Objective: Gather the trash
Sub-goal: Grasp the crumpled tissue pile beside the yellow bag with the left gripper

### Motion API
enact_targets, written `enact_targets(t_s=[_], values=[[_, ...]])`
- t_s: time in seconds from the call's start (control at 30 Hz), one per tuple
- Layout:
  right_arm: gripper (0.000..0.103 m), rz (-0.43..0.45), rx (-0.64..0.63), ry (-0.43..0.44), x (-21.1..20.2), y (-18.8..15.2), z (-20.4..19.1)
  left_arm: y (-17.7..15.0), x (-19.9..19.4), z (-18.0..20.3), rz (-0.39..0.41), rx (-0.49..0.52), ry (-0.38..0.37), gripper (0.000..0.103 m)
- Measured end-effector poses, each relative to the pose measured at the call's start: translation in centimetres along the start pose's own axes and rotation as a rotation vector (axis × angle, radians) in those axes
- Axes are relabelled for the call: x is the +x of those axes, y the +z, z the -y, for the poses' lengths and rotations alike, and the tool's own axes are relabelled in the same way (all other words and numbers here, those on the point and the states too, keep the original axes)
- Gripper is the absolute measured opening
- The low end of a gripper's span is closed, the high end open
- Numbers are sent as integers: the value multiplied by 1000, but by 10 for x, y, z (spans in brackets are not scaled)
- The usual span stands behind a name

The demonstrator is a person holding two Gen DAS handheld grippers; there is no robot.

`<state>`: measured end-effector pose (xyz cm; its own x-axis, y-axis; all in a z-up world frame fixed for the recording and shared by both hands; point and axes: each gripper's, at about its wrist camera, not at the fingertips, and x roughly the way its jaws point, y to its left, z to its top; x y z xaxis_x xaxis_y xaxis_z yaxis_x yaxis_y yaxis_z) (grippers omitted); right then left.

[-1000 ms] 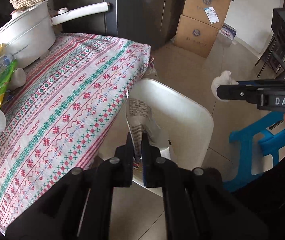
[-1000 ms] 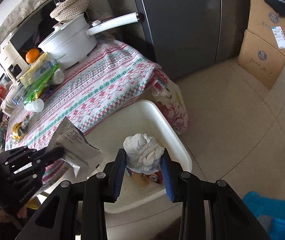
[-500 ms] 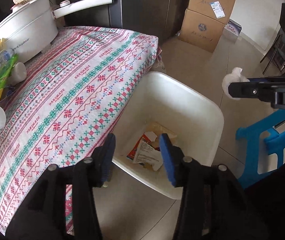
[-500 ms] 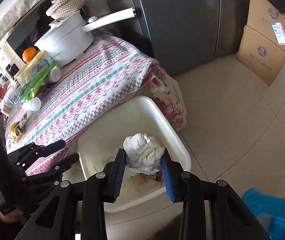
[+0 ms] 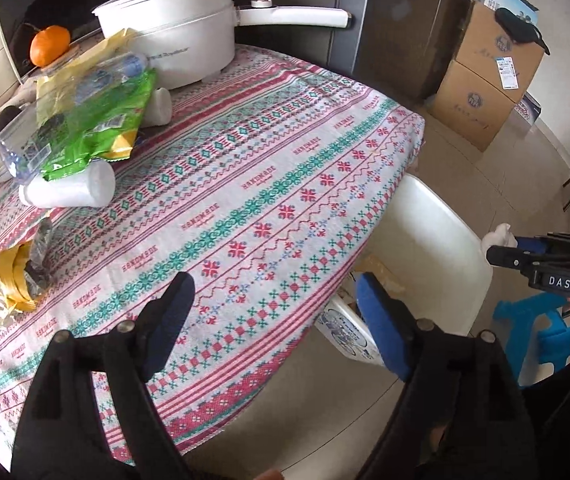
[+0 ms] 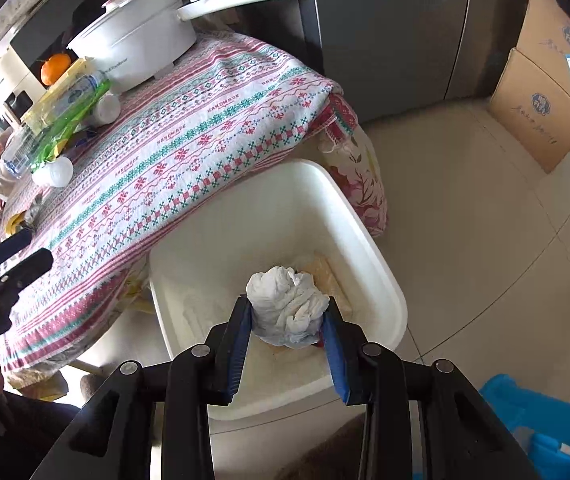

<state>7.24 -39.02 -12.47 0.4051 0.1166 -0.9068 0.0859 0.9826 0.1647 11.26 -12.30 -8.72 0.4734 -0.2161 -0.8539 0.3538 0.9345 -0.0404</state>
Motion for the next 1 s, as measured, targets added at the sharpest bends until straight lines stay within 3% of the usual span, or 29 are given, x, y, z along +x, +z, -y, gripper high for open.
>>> enact_targets(t_s=[0.37,0.43,0.5,0.57,0.8,1.0], values=[[39,-51,-9,-10,18,4,-11,-12,-13,-34,-10,-60,27,87],[44,-53,0,-7,18,5,-13,-13,-16,-38,-7,-69,26,89],[64,-48,19,1,16,7,-14,-14,-20,-43,-2,-79,27,93],[71,-34,29,10,13,9,-17,-15,-23,-48,3,-88,30,94],[79,15,33,32,-2,20,-36,-14,-40,-78,32,-140,85,101],[84,60,7,71,-11,33,-69,-17,-64,-138,82,-265,190,102]])
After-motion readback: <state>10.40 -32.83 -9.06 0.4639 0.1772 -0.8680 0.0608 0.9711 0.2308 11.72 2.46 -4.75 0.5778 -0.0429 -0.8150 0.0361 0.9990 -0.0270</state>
